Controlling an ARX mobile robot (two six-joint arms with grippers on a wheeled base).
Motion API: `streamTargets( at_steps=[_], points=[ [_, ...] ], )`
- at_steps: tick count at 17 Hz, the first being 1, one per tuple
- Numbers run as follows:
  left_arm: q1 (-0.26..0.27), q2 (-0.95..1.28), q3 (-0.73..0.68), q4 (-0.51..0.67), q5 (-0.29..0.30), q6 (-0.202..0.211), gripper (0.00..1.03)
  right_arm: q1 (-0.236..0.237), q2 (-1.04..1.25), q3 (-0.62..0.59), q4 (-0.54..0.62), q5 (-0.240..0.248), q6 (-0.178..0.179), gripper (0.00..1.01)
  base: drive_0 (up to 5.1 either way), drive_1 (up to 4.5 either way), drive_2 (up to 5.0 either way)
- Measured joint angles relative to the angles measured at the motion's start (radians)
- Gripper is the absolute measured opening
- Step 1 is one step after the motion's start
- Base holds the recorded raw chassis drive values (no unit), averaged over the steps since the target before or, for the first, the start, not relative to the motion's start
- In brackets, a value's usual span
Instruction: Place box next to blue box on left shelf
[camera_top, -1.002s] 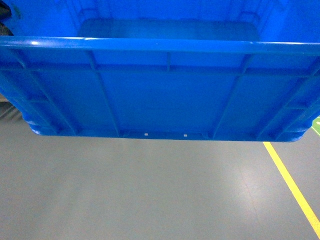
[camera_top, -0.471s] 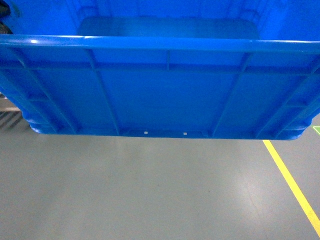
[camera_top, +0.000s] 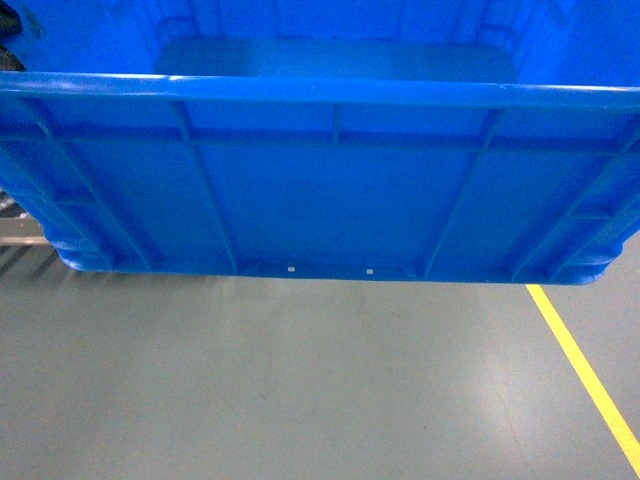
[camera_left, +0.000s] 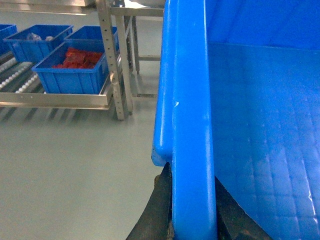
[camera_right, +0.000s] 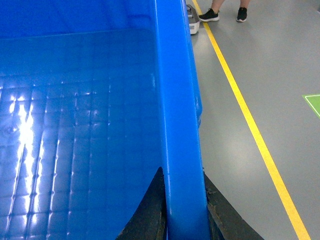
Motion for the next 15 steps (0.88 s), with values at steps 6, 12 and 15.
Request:
streamTargets(
  at_steps=[6,12,15],
  points=[
    [0.0,0.0,0.0,-0.002,0.001,-0.002,0.08,0.0,-0.001,0.0,0.002,0.0,-0.001,0.1,0.0,4.36,-4.3],
    [0.0,0.0,0.0,-0.002,0.001,0.0,0.08,0.0,-0.001,0.0,-0.001,0.0,0.0,0.1,0.0,4.36,-4.3],
    [0.0,0.0,0.0,0.0,0.001,0.0,0.08,0.0,-0.001,0.0,0.002,0.0,0.0,0.1,-0.1,4.22,-4.4]
  ],
)
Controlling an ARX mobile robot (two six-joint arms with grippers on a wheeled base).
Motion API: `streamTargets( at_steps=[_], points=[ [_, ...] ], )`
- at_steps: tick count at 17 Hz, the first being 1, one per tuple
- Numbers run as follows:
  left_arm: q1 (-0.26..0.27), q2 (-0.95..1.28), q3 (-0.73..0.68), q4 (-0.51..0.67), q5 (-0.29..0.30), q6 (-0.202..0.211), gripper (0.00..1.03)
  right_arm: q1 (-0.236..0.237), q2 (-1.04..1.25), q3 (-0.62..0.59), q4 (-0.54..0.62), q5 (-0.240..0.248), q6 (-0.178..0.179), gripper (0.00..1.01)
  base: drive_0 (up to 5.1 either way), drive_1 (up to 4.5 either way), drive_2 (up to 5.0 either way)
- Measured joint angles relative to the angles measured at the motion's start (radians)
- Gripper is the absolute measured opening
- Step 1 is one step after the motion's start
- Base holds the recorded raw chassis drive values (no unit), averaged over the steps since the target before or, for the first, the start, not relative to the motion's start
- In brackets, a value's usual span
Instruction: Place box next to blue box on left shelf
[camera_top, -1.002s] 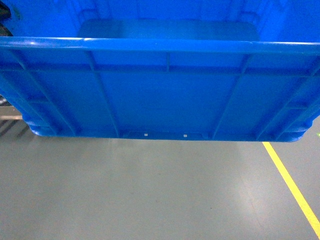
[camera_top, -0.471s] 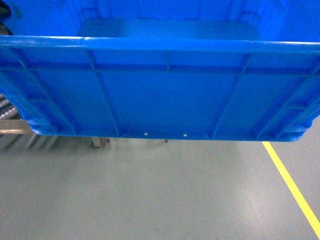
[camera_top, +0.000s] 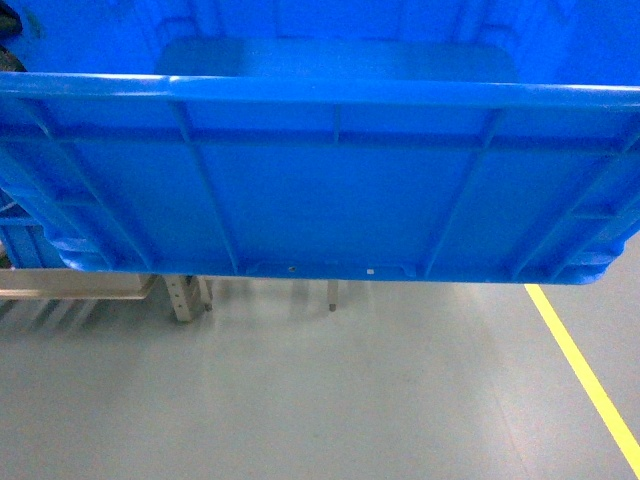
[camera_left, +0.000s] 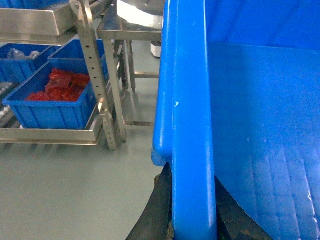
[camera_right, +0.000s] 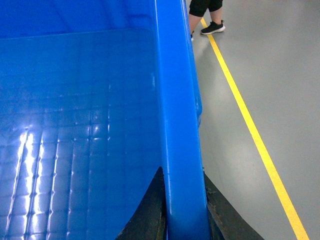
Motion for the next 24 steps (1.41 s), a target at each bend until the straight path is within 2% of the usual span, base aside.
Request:
streamTargets(
  at_steps=[5,9,24],
  points=[
    [0.0,0.0,0.0,0.0,0.0,0.0,0.08,0.0,0.0,0.0,-0.001,0.0,0.0,0.1,0.0,4.32,-4.3],
    [0.0,0.002,-0.001,-0.006,-0.001,0.0,0.08,0.0,0.004,0.0,-0.004,0.0,0.0,0.1,0.0,0.0,0.0],
    [-0.004,0.002,-0.001,-0.001,-0.001,-0.003,0.08,-0.001,0.0,0.0,-0.003,0.002,-0.003,0.1,-4.9,2.41,2.4]
  ],
)
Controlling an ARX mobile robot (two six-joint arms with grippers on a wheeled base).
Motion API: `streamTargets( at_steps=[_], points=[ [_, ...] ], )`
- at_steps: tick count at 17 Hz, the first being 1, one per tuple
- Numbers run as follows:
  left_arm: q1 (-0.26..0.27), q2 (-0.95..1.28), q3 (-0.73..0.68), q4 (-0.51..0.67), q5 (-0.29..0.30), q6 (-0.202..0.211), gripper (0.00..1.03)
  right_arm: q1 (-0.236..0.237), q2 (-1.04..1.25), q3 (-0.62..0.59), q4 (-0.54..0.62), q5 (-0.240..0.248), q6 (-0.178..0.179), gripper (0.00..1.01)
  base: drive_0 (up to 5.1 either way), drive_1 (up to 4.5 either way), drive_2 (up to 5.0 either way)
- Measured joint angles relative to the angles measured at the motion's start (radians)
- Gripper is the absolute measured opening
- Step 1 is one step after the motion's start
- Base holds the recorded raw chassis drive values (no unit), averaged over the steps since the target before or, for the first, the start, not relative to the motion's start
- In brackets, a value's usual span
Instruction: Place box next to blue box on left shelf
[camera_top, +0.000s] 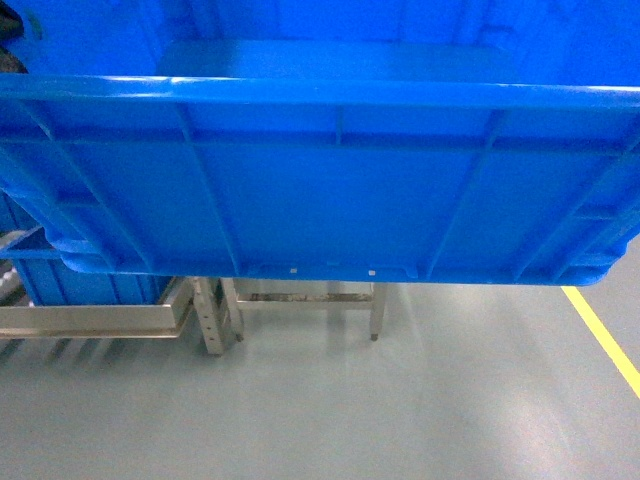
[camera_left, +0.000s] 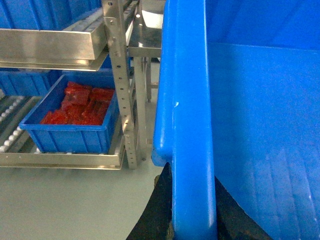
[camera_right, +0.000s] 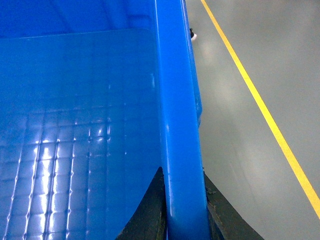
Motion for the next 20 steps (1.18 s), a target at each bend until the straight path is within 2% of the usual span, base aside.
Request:
streamTargets(
  at_steps=[20],
  points=[
    [0.0,0.0,0.0,0.0,-0.002,0.0,0.08,0.0,0.0,0.0,0.002,0.0,-0.001,0.1,-5.0,2.39,2.4]
  ],
)
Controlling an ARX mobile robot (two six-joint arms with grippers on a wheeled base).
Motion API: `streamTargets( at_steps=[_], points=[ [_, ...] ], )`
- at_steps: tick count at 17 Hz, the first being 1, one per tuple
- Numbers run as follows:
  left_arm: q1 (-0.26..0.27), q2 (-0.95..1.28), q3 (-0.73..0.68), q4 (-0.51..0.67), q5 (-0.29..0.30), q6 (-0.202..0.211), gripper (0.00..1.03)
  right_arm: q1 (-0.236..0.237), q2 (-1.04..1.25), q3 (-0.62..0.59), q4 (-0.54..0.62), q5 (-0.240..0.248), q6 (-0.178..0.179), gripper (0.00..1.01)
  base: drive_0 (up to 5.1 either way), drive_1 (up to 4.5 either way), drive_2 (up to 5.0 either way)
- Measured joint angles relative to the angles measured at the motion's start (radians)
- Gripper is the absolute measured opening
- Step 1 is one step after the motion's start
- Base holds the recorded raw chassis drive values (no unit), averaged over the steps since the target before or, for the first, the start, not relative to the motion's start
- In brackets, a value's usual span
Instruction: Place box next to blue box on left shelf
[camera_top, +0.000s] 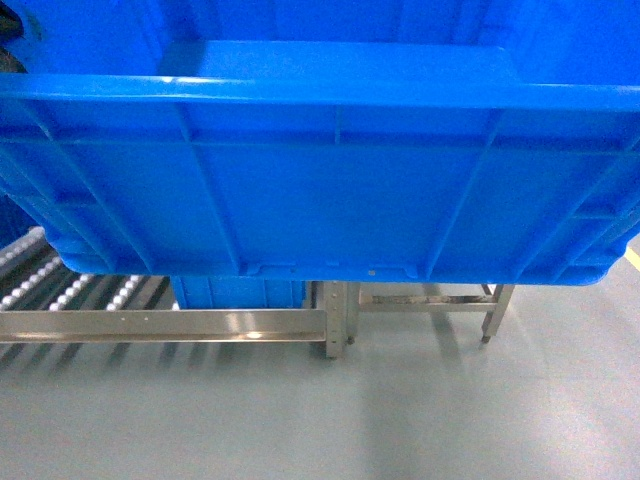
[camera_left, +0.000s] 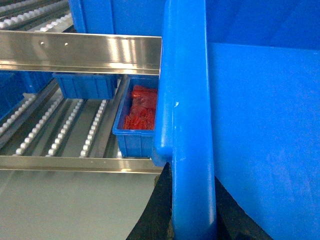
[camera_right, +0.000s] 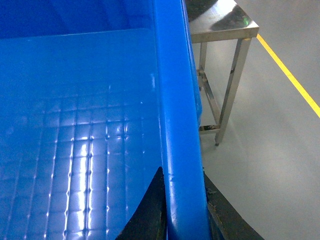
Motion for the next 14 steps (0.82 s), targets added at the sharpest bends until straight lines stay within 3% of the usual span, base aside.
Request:
streamTargets(
  at_steps=[14],
  points=[
    [0.0,0.0,0.0,0.0,0.0,0.0,0.08,0.0,0.0,0.0,0.001,0.001,0.0,0.1,-4.9,1.64,3.2]
  ],
)
